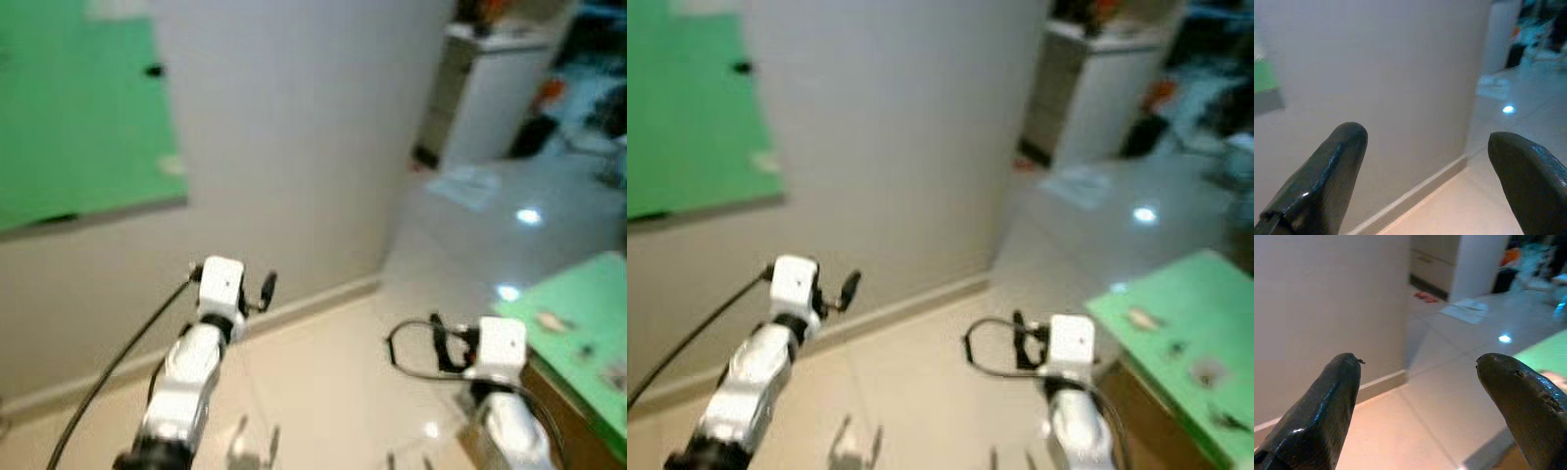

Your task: Hang keys on a hook

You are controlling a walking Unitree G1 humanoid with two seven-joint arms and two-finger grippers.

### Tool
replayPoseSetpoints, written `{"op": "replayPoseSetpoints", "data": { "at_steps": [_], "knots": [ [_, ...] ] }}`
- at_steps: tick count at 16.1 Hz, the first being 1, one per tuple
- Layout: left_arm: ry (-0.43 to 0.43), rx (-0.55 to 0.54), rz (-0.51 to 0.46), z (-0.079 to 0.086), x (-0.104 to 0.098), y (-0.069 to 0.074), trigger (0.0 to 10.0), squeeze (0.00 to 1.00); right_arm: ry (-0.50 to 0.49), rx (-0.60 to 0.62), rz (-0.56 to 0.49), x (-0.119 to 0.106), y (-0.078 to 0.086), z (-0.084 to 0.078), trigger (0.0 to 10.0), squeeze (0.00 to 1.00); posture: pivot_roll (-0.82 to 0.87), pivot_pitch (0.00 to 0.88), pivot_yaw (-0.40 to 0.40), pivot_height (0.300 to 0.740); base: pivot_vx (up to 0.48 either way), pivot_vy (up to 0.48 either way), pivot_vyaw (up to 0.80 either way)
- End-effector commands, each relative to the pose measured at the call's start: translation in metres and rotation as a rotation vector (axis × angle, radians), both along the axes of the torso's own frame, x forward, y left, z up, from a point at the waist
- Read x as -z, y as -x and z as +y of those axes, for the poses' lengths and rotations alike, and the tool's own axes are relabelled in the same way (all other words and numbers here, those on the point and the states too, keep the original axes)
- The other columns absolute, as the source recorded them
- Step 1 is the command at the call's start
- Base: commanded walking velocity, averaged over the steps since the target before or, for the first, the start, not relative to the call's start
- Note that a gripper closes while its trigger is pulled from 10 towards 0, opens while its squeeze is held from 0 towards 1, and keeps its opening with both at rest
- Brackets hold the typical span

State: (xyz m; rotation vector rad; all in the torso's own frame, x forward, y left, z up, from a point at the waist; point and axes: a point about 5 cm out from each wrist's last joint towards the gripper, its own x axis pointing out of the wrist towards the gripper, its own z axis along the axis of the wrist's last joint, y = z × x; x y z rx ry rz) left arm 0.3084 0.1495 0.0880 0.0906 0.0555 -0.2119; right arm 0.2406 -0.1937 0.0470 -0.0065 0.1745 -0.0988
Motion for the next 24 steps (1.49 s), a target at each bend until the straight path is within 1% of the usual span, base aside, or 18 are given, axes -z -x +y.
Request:
{"op": "replayPoseSetpoints", "data": {
  "at_steps": [1, 5, 7, 9, 10, 12, 13, 14, 15, 16, 17, 18, 19, 21, 22, 24],
  "knots": [
    [0.016, 0.013, -0.004, 0.004, -0.002, -0.002, 10.0, 0.00, 0.004, -0.006, -0.009, -0.001, -0.003, 0.003, 10.0, 0.00, -0.13, 0.000, -0.012, 0.740, 0.000, 0.480, -0.69],
    [0.006, 0.045, 0.000, 0.000, 0.001, 0.000, 10.0, 0.00, 0.000, 0.018, 0.006, 0.003, 0.005, 0.000, 10.0, 0.00, -0.13, 0.000, -0.010, 0.740, 0.000, 0.480, -0.69],
    [0.003, 0.063, -0.003, -0.003, 0.002, 0.001, 10.0, 0.00, 0.003, 0.023, 0.009, 0.002, 0.006, 0.000, 10.0, 0.00, -0.14, 0.000, -0.009, 0.740, 0.000, 0.480, -0.69],
    [0.041, 0.087, -0.019, -0.008, -0.001, 0.002, 10.0, 0.00, 0.014, -0.014, 0.016, 0.003, 0.005, 0.003, 10.0, 0.00, -0.14, 0.000, -0.009, 0.740, 0.000, 0.476, -0.68],
    [0.042, 0.092, -0.013, -0.011, 0.000, 0.002, 10.0, 0.00, 0.018, -0.014, 0.012, 0.002, 0.005, 0.003, 10.0, 0.00, -0.15, 0.000, -0.012, 0.740, 0.000, 0.480, -0.68],
    [0.050, 0.073, 0.016, -0.010, 0.007, 0.003, 10.0, 0.00, 0.004, 0.021, 0.006, 0.001, 0.006, -0.001, 10.0, 0.00, -0.15, 0.000, -0.012, 0.740, 0.000, 0.480, -0.68],
    [0.073, 0.027, 0.046, -0.006, 0.012, 0.003, 10.0, 0.00, -0.002, 0.049, -0.005, -0.001, 0.006, -0.004, 10.0, 0.00, -0.15, 0.000, -0.011, 0.740, 0.000, 0.330, -0.69],
    [0.043, -0.023, 0.067, 0.000, 0.017, 0.004, 10.0, 0.00, -0.080, 0.092, -0.010, -0.002, 0.008, -0.007, 10.0, 0.00, -0.15, 0.000, -0.011, 0.740, 0.000, 0.000, -0.64],
    [0.050, -0.058, 0.104, 0.007, 0.024, 0.005, 10.0, 0.00, -0.056, 0.102, -0.024, -0.004, 0.009, -0.010, 10.0, 0.00, -0.15, 0.000, -0.008, 0.740, 0.000, 0.000, -0.59],
    [0.061, -0.063, 0.108, 0.010, 0.025, 0.006, 10.0, 0.00, -0.032, 0.108, -0.035, -0.006, 0.010, -0.012, 10.0, 0.00, -0.15, 0.000, -0.007, 0.740, 0.000, 0.000, -0.59],
    [0.043, -0.058, 0.101, 0.011, 0.024, 0.006, 10.0, 0.00, -0.018, 0.116, -0.055, -0.010, 0.010, -0.014, 10.0, 0.00, -0.15, 0.000, -0.006, 0.740, 0.000, 0.000, -0.62],
    [0.039, -0.061, 0.100, 0.012, 0.025, 0.006, 10.0, 0.00, -0.002, 0.117, -0.103, -0.019, 0.009, -0.015, 10.0, 0.00, -0.15, 0.000, -0.006, 0.740, 0.000, 0.000, -0.62],
    [0.057, -0.065, 0.100, 0.012, 0.024, 0.005, 10.0, 0.00, -0.008, 0.133, -0.151, -0.029, 0.005, -0.016, 10.0, 0.00, -0.15, 0.000, -0.007, 0.740, 0.000, 0.000, -0.62],
    [0.054, -0.050, 0.086, 0.008, 0.023, 0.004, 10.0, 0.00, -0.038, 0.158, -0.165, -0.032, 0.002, -0.018, 10.0, 0.00, -0.15, 0.000, -0.008, 0.740, 0.000, 0.000, -0.59],
    [0.081, -0.027, 0.060, 0.005, 0.019, 0.004, 10.0, 0.00, -0.035, 0.176, -0.127, -0.025, 0.002, -0.020, 10.0, 0.00, -0.15, 0.000, -0.009, 0.740, 0.356, -0.315, 0.00],
    [0.044, 0.026, 0.026, -0.003, 0.014, 0.004, 10.0, 0.00, -0.035, 0.132, -0.093, -0.018, 0.004, -0.013, 10.0, 0.00, -0.16, 0.000, -0.008, 0.740, 0.377, -0.291, 0.00]
  ]
}}
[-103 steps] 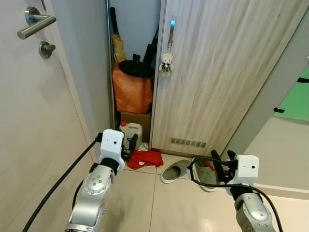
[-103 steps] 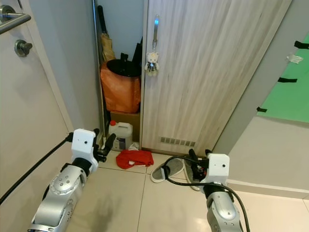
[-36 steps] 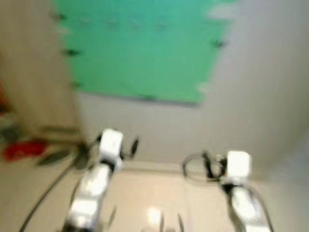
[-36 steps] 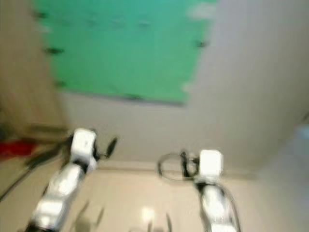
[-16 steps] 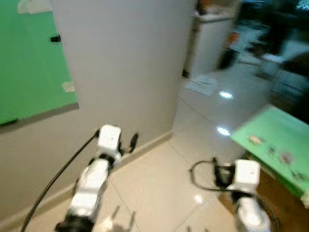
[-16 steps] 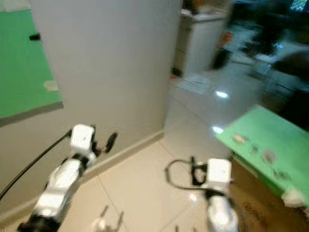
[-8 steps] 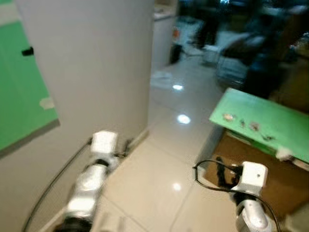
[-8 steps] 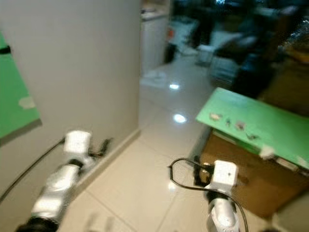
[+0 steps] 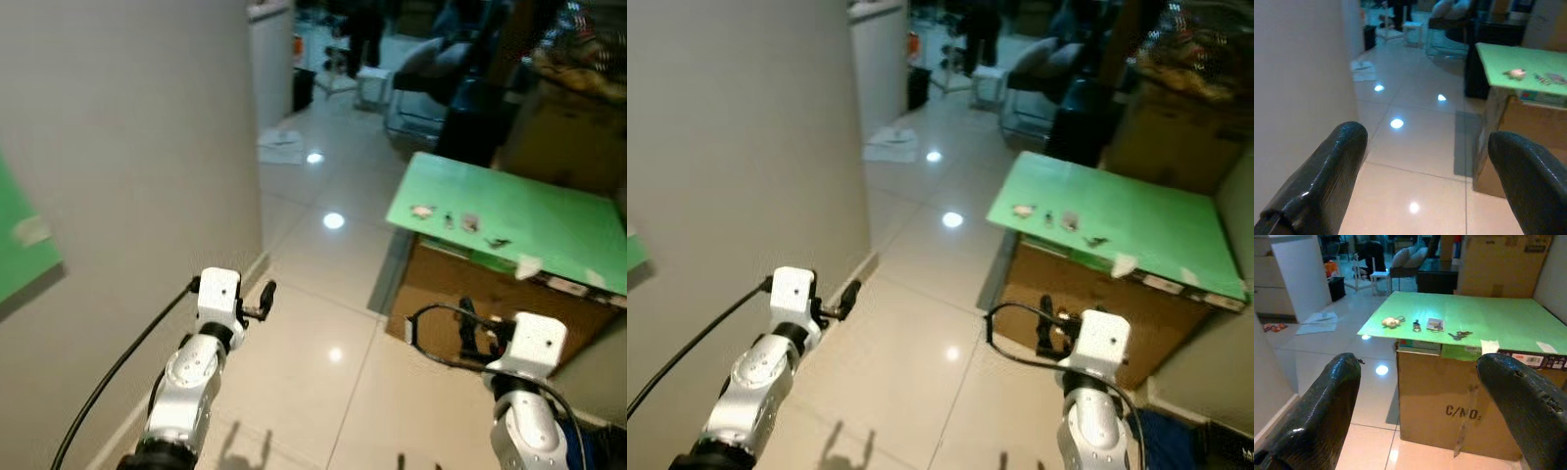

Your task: Hang keys on a hook

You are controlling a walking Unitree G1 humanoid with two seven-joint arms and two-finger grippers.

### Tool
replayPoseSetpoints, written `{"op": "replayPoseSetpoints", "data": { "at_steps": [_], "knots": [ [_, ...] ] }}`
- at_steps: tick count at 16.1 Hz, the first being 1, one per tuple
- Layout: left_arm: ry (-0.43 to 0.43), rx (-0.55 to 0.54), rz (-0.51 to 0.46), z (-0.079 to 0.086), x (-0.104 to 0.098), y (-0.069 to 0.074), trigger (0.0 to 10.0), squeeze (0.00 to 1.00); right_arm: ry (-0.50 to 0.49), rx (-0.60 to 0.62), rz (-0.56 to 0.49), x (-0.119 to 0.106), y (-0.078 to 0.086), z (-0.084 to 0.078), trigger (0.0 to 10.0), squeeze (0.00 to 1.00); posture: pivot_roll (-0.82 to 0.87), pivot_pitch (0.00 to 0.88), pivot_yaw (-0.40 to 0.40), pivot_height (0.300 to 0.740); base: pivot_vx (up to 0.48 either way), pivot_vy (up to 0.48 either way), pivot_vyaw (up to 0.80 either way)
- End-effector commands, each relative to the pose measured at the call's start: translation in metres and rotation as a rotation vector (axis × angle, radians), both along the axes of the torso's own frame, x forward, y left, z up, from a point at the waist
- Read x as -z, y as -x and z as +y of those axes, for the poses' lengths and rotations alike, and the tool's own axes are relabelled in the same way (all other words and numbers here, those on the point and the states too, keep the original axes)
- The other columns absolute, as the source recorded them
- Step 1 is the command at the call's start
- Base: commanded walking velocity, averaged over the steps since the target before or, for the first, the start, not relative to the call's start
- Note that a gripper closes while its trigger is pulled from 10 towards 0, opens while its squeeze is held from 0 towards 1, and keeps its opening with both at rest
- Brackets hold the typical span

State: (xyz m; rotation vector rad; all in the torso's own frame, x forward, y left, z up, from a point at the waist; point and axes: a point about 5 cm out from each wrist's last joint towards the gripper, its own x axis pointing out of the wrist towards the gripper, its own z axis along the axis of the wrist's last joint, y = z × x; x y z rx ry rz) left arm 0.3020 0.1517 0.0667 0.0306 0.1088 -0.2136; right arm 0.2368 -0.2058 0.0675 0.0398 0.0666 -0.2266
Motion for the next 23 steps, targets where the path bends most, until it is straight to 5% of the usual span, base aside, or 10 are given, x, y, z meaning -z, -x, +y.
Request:
{"op": "replayPoseSetpoints", "data": {
  "at_steps": [1, 12, 23],
  "knots": [
    [0.000, 0.046, -0.041, -0.008, -0.008, -0.003, 10.0, 0.00, 0.002, -0.027, 0.008, 0.001, -0.001, 0.004, 10.0, 0.00, -0.16, 0.000, -0.003, 0.740, 0.405, -0.255, 0.00],
    [0.011, 0.084, -0.046, -0.019, -0.008, -0.006, 10.0, 0.00, 0.030, -0.057, 0.020, 0.002, -0.004, 0.006, 10.0, 0.00, -0.18, 0.000, 0.007, 0.740, 0.424, 0.000, -0.64],
    [0.029, 0.090, -0.026, -0.027, -0.005, -0.006, 10.0, 0.00, 0.038, -0.073, 0.036, 0.005, -0.002, 0.009, 10.0, 0.00, -0.19, 0.000, 0.014, 0.740, 0.445, 0.000, 0.00]
  ]
}}
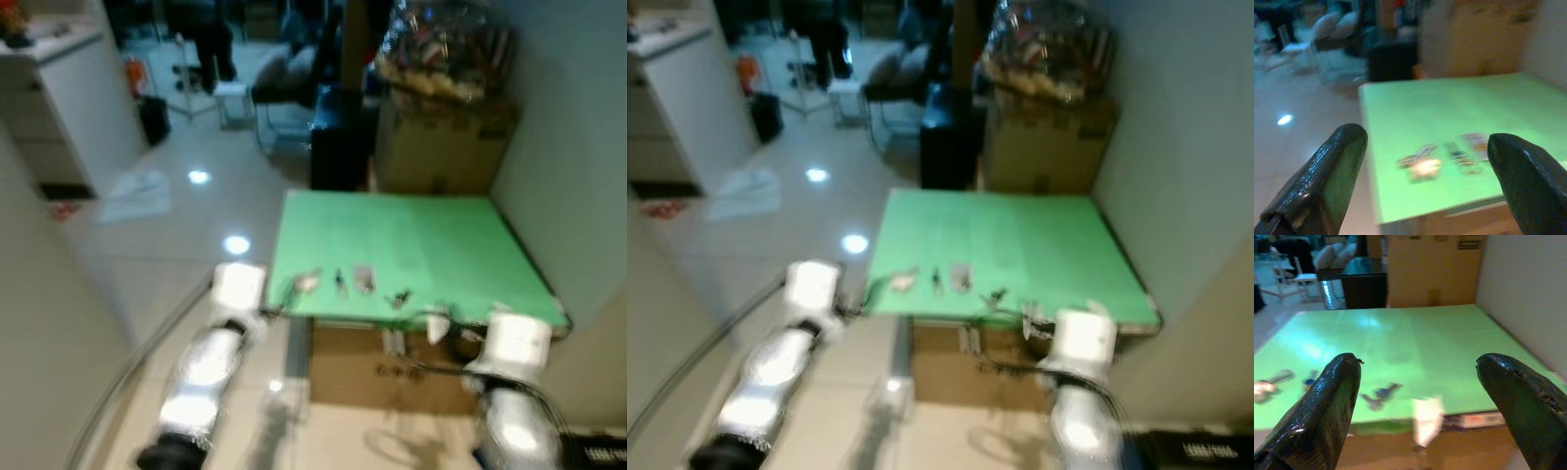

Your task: Hang keys on a hook

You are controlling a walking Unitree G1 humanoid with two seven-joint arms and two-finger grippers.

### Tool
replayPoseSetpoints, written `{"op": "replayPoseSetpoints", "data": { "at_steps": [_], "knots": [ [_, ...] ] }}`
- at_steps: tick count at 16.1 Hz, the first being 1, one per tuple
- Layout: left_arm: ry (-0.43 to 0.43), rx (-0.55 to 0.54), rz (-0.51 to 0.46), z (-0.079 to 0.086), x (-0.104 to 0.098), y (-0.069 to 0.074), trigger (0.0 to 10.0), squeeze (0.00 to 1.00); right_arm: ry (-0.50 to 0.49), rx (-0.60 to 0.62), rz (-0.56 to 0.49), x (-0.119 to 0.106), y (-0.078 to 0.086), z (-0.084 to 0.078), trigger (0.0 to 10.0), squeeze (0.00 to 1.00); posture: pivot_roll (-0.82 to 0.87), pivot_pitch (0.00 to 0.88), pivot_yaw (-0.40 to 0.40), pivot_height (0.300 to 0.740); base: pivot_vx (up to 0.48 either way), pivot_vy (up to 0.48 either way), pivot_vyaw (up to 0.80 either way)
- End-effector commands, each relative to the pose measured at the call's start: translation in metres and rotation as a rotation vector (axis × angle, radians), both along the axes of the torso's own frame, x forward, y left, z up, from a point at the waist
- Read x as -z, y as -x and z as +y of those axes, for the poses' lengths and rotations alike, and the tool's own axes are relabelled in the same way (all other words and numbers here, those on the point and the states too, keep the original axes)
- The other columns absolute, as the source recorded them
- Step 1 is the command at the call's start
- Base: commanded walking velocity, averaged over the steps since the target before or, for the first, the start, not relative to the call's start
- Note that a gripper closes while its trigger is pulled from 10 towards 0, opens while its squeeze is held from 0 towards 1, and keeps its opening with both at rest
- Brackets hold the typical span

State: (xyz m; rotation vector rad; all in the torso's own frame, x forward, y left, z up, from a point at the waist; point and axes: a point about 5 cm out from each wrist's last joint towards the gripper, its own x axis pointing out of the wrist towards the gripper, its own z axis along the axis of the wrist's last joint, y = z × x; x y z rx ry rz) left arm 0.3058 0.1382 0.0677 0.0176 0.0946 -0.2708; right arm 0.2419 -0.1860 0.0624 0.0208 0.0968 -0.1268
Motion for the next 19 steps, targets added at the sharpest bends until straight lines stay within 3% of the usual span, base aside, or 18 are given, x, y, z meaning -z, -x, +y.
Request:
{"op": "replayPoseSetpoints", "data": {
  "at_steps": [1, 9, 11, 13, 15, 19],
  "knots": [
    [0.013, 0.032, -0.013, -0.013, -0.004, -0.002, 10.0, 0.00, 0.026, 0.028, 0.006, 0.000, 0.003, -0.011, 10.0, 0.00, -0.19, 0.000, 0.014, 0.740, 0.480, 0.000, 0.00],
    [0.008, 0.044, -0.005, -0.017, -0.003, -0.003, 10.0, 0.00, 0.014, 0.019, 0.019, 0.002, 0.004, -0.010, 10.0, 0.00, -0.20, 0.000, 0.021, 0.740, 0.480, 0.000, 0.00],
    [0.005, 0.087, 0.004, -0.022, -0.001, 0.000, 10.0, 0.00, -0.008, 0.017, 0.032, 0.005, 0.009, -0.010, 10.0, 0.00, -0.20, 0.000, 0.023, 0.740, 0.480, 0.000, 0.00],
    [-0.034, 0.078, 0.046, -0.024, 0.004, 0.000, 10.0, 0.00, -0.013, -0.038, 0.141, 0.021, 0.016, -0.007, 10.0, 0.00, -0.20, 0.000, 0.024, 0.740, 0.240, 0.000, 0.00],
    [-0.074, 0.127, 0.059, -0.030, 0.007, 0.002, 10.0, 0.00, -0.001, -0.150, 0.279, 0.044, 0.034, 0.004, 10.0, 0.00, -0.21, 0.000, 0.028, 0.740, 0.000, 0.000, 0.00],
    [-0.052, 0.162, 0.048, -0.033, 0.006, 0.005, 10.0, 0.00, 0.015, -0.012, 0.146, 0.023, 0.027, -0.013, 10.0, 0.00, -0.22, 0.000, 0.039, 0.740, 0.000, 0.000, 0.00]
  ]
}}
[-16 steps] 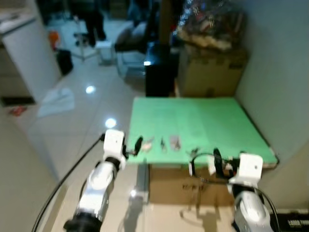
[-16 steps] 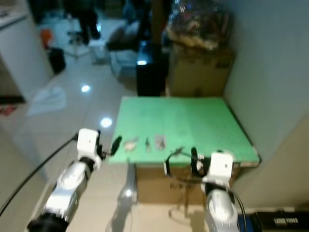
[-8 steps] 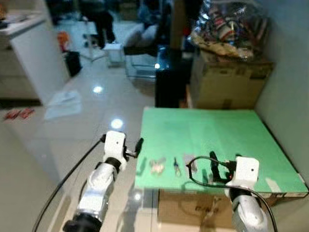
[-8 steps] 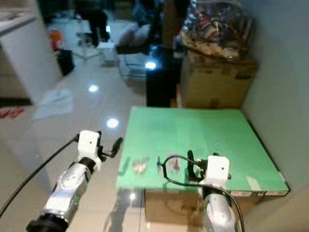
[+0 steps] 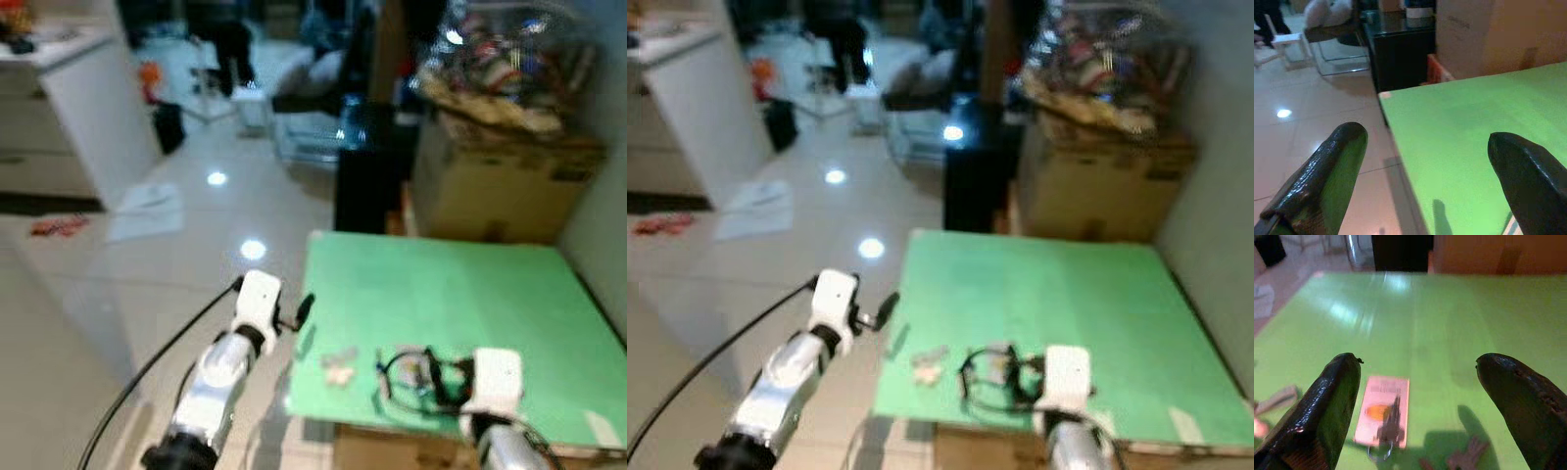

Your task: Hang keys on a hook

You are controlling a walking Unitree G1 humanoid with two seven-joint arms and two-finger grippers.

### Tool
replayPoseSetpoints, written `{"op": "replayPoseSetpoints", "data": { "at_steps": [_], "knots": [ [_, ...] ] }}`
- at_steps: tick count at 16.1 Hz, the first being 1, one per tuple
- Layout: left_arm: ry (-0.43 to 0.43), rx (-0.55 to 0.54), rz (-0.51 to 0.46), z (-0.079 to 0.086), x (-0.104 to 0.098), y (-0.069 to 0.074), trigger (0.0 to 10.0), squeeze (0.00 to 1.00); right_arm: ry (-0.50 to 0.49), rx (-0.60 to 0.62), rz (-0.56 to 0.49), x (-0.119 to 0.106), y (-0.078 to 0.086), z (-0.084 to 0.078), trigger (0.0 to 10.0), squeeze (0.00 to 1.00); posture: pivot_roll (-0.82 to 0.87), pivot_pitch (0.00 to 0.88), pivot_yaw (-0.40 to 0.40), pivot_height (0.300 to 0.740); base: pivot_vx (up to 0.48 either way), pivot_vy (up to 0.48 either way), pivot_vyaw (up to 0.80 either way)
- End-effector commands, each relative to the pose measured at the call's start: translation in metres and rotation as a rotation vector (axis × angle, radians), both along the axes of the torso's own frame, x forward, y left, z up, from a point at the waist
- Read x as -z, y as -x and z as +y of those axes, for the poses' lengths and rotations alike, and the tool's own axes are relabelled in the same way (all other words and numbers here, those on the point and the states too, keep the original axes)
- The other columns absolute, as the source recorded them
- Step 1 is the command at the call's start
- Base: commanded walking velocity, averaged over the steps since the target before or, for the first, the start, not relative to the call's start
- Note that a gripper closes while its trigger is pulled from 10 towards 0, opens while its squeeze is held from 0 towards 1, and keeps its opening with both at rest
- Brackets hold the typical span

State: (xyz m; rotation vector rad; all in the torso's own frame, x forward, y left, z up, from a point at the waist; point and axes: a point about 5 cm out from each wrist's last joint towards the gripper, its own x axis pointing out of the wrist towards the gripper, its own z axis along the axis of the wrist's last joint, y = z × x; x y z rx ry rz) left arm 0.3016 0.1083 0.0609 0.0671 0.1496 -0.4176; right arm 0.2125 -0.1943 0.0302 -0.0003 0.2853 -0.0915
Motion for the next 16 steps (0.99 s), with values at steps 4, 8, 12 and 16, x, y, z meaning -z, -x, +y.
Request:
{"op": "replayPoseSetpoints", "data": {
  "at_steps": [4, 8, 12, 16],
  "knots": [
    [-0.023, -0.062, -0.105, 0.015, -0.020, -0.009, 10.0, 0.00, -0.051, -0.060, -0.114, -0.023, -0.032, 0.012, 10.0, 0.00, -0.18, 0.000, 0.035, 0.740, 0.000, 0.000, 0.00],
    [-0.151, 0.064, -0.095, 0.036, -0.024, 0.006, 10.0, 0.00, -0.118, -0.094, -0.040, -0.008, -0.054, 0.027, 10.0, 0.00, -0.09, 0.000, 0.026, 0.740, 0.000, 0.000, 0.00],
    [-0.196, 0.255, 0.041, 0.080, -0.031, 0.054, 10.0, 0.00, -0.190, -0.177, 0.051, 0.005, -0.074, 0.051, 10.0, 0.00, 0.03, 0.000, -0.007, 0.740, 0.000, 0.000, 0.00],
    [-0.126, 0.293, 0.063, 0.080, -0.041, 0.069, 10.0, 0.00, -0.183, -0.284, 0.071, 0.010, -0.070, 0.079, 10.0, 0.00, 0.07, 0.005, -0.031, 0.740, 0.000, 0.000, 0.00]
  ]
}}
